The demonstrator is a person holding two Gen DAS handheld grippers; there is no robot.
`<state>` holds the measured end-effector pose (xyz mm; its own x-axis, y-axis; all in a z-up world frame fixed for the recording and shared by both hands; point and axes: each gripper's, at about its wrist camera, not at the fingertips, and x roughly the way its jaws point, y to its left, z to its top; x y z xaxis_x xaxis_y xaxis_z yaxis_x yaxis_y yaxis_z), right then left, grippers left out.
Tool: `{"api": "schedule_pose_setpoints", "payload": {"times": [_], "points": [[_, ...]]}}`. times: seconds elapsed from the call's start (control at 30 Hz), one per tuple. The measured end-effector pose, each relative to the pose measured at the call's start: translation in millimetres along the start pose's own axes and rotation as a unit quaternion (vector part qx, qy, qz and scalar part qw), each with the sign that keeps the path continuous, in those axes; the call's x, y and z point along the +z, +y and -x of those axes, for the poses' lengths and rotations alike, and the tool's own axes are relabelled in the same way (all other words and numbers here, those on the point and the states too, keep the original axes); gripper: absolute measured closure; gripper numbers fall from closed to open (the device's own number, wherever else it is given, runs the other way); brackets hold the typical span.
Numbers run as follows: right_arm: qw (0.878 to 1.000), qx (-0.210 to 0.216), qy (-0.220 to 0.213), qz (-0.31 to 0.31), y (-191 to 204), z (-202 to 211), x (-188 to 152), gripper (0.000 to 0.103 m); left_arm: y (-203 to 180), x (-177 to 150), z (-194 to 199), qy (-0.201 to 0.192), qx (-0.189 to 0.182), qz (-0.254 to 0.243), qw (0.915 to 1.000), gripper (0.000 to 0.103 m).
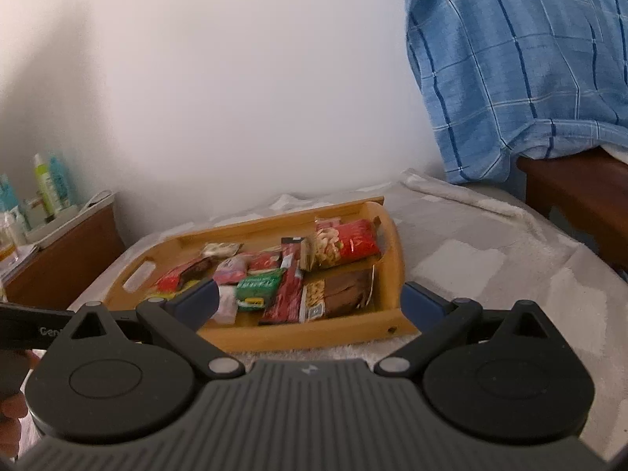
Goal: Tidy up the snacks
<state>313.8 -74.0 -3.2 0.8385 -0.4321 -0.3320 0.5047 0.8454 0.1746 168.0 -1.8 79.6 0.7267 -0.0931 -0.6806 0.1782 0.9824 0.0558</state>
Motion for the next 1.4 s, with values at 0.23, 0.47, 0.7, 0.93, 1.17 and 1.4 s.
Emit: {"api": "schedule_pose_setpoints", "payload": {"times": [0.23,0.47,0.7,0.93,1.17,1.4], "points": [[1.000,0.004,0.010,0.005,6,16,-12,0.000,0,-23,16,-0.002,0.006,0.001,1.0000,0.004],[0.999,-0.016,0.025,0.022,15,29,-30,0.000,0,-46,20,0.010,0.011,0.002,0.9999,0.004],[0.998,-0.028,0.045,0.032,18,35,-44,0.000,1,-63,21,0.017,0.014,0.004,0.9997,0.004],[0.997,-0.040,0.068,0.018,14,33,-54,0.000,0,-78,18,0.027,0.015,0.003,0.9995,0.004],[0.993,-0.059,0.088,0.049,22,24,-63,0.000,-1,-88,6,0.045,0.013,0.009,0.9989,0.002],[0.991,-0.059,0.122,0.009,10,7,-67,0.000,2,-90,1,0.037,0.006,0.019,0.9991,0.000]]}}
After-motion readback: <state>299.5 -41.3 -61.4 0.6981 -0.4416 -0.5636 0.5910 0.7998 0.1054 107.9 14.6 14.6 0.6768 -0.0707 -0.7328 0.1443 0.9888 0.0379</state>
